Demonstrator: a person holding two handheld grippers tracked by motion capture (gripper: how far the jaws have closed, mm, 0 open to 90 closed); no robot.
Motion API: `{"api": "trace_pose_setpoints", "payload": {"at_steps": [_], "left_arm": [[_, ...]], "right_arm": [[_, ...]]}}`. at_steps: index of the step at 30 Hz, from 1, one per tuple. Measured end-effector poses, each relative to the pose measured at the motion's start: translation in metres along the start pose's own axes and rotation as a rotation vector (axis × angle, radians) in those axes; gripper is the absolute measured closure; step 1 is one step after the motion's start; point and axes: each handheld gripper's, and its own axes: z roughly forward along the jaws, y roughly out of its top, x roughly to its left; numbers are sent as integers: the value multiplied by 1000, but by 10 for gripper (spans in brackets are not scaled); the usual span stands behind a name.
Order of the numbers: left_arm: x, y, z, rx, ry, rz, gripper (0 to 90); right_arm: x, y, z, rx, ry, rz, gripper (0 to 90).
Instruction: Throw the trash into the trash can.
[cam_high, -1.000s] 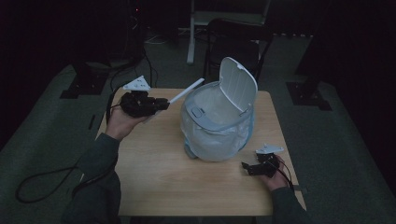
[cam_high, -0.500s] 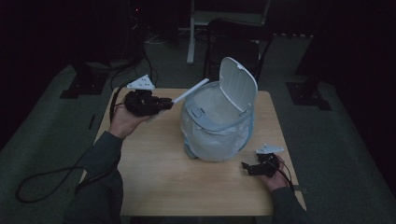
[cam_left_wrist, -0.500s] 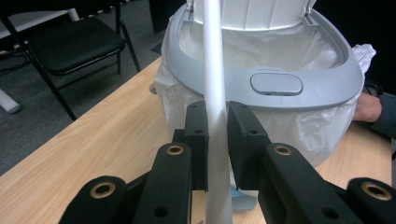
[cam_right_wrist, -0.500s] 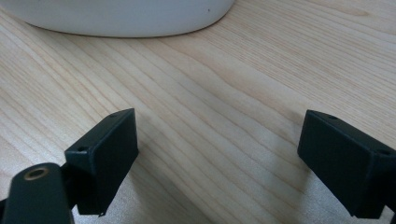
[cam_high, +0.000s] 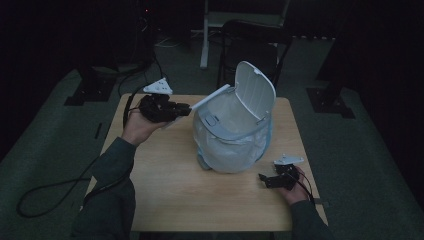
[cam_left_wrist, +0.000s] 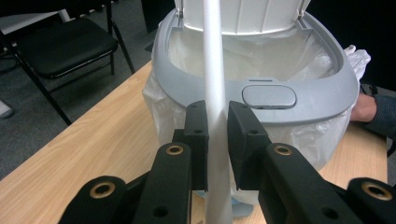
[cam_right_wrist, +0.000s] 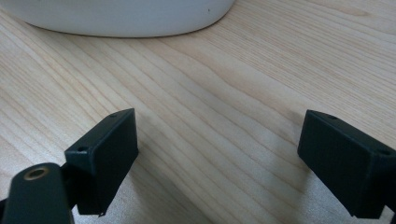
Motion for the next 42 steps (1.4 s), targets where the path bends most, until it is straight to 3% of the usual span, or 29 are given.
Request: {"api": "trace_pose_setpoints", "payload": {"at_steps": [18,42], "left_arm": [[-2,14,18,19,-21,7,796],[-2,19,33,41,-29,-4,795]], "right_arm": [[0,0,0,1,-1,-1,113],[0,0,0,0,0,0,113]]}}
